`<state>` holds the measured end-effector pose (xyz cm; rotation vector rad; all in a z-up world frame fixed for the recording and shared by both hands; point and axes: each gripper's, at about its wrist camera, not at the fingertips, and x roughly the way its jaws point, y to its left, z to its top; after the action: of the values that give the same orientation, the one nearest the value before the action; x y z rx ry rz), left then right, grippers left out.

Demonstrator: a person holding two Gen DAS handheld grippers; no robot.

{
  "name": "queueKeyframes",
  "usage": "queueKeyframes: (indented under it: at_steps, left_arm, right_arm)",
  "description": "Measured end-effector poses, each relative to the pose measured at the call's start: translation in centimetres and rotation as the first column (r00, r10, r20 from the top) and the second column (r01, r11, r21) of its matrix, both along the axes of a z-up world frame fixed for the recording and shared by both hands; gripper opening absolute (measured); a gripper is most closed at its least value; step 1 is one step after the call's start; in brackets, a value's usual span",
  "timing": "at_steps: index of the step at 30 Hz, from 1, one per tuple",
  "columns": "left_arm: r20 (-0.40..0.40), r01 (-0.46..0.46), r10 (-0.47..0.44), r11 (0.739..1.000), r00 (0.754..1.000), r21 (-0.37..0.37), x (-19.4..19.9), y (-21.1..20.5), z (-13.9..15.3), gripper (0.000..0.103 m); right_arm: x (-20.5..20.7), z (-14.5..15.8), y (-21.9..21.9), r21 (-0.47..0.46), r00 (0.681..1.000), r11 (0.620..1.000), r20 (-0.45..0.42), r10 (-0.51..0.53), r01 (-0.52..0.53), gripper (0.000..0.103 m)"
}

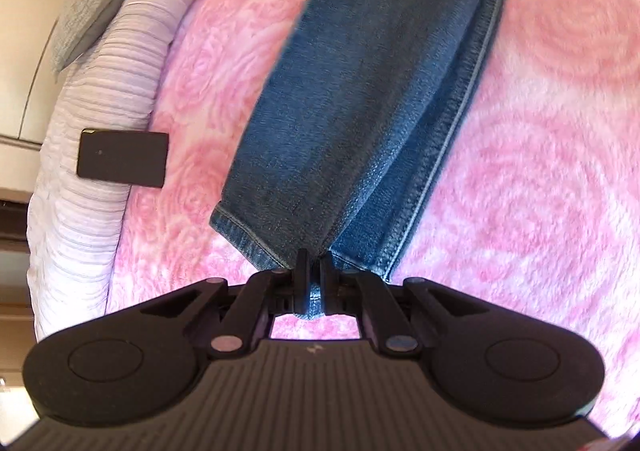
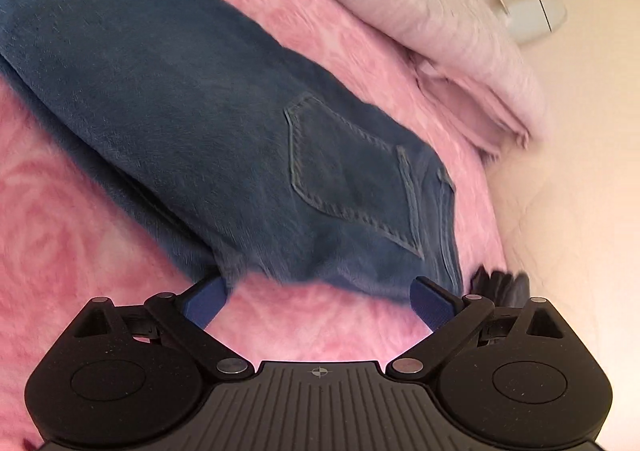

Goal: Fold clothes
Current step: 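Grasp the leg hem with the left gripper and pull it straight, then release, then move the right gripper toward the leg hem of the folded jeans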

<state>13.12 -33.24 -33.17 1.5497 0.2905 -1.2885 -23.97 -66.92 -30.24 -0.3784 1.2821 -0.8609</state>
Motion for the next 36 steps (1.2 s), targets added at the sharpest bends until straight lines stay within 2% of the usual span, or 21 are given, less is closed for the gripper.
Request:
queueKeyframes:
  at_steps: [3,8,12,16,20,22,27,30,33,36]
  left_arm:
    - [-0.016,-0.031,0.030,0.997,0.999,-0.065,-0.1,0.1,1.6,0.003]
    - [-0.013,0.015,-0.015,1.000,1.000,-0.010,-0.3,1.2,-0.7,0.004]
    - [0.019,0.060,-0.060,0.998,0.998,0.012,-0.8,2.0,-3.0,0.005]
    - [0.034,0.089,-0.090,0.996,0.995,0.023,-0.7,3.4,-3.9,0.013]
    - [0.030,-0.038,0.036,0.998,0.999,0.055,1.4,5.3,-3.6,0.017]
    - [-0.007,-0.117,0.117,0.993,0.993,0.018,2.3,6.2,-2.3,0.017]
    - [-0.153,-0.280,0.262,0.954,0.953,-0.110,3.0,6.2,1.6,0.021]
    - [-0.251,-0.345,0.300,0.925,0.920,-0.157,2.1,5.0,3.1,0.021]
    - [-0.295,-0.394,0.340,0.907,0.893,-0.147,0.5,3.5,3.9,0.025]
    - [-0.361,-0.465,0.399,0.877,0.843,-0.117,-1.3,3.3,4.9,0.030]
  right_arm:
    - [-1.8,0.1,0.1,0.003,0.997,0.998,-0.043,-0.061,0.062,0.097]
    - [-3.0,1.3,1.5,0.047,0.998,0.998,-0.051,-0.042,0.044,0.098]
    - [-0.7,2.0,4.4,0.077,1.000,0.997,-0.007,0.025,-0.025,0.098]
    - [3.1,2.3,7.1,0.099,0.988,0.983,0.019,0.154,-0.155,0.098]
    - [6.4,3.1,9.3,0.149,0.969,0.958,0.074,0.238,-0.246,0.098]
    - [7.9,3.4,10.5,0.175,0.960,0.945,0.103,0.262,-0.277,0.098]
    - [11.8,4.0,13.9,0.225,0.932,0.907,0.157,0.328,-0.357,0.098]
    - [13.8,4.5,15.2,0.250,0.926,0.894,0.174,0.336,-0.372,0.098]
    - [15.3,5.5,15.1,0.321,0.941,0.888,0.188,0.281,-0.329,0.098]
    - [15.9,7.0,14.3,0.416,0.964,0.875,0.199,0.178,-0.248,0.098]
